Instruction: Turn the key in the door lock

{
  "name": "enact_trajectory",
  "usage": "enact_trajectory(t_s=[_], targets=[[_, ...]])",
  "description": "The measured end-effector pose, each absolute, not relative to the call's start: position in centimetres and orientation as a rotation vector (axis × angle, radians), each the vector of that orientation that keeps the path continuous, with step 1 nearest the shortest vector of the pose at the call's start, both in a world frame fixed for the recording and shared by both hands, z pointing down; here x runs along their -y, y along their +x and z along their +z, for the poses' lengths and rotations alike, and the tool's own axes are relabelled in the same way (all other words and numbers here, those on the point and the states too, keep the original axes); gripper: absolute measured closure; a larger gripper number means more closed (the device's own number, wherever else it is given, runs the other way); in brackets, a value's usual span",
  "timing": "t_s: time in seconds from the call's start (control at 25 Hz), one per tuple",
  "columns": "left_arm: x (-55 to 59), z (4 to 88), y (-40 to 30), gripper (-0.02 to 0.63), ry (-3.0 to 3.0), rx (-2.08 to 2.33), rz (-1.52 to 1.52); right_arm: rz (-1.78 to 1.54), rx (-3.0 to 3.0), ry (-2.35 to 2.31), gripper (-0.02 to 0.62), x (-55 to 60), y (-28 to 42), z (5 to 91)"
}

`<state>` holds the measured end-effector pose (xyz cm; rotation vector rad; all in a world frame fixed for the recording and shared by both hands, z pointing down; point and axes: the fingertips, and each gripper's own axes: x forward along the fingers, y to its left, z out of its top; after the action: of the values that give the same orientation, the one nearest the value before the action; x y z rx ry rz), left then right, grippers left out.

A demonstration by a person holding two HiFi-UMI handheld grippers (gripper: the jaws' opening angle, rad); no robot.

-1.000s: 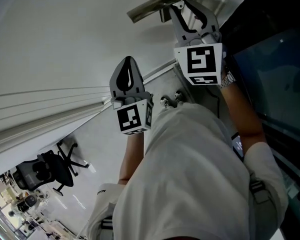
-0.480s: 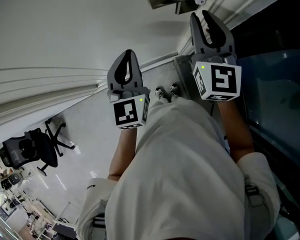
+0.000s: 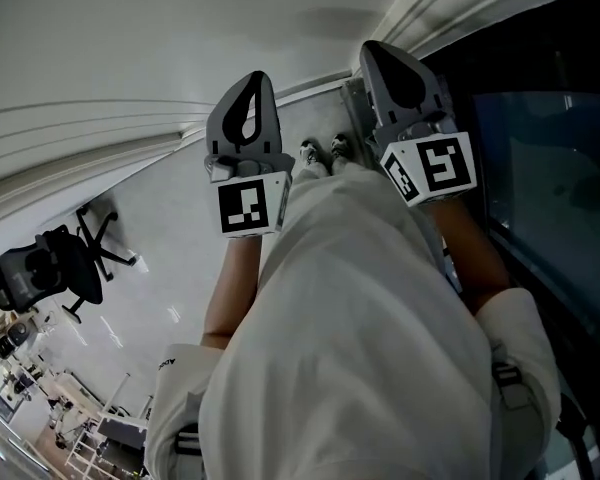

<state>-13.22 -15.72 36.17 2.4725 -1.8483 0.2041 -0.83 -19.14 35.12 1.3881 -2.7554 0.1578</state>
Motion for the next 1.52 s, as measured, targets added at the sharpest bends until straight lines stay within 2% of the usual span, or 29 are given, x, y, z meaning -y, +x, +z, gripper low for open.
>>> enact_trajectory(t_s=[0.32,0.68,1.52], targets=[[15.2,37.2,-11.3,0.597,2.519,1.786,0.228,0.311,2.849,1.108,0.591,16.2,-1.4,37.4],[15.2,38.5,-8.7,0.597,2.556,1.690,0.254,0.154,2.850,0.957,0.591,14.5,-2.3,36.8],[14.5,39.7,-8.2,0.597,2.490,1.673,0.220,0.213,2.733,1.143,0.591,13.7,0.8,38.7]])
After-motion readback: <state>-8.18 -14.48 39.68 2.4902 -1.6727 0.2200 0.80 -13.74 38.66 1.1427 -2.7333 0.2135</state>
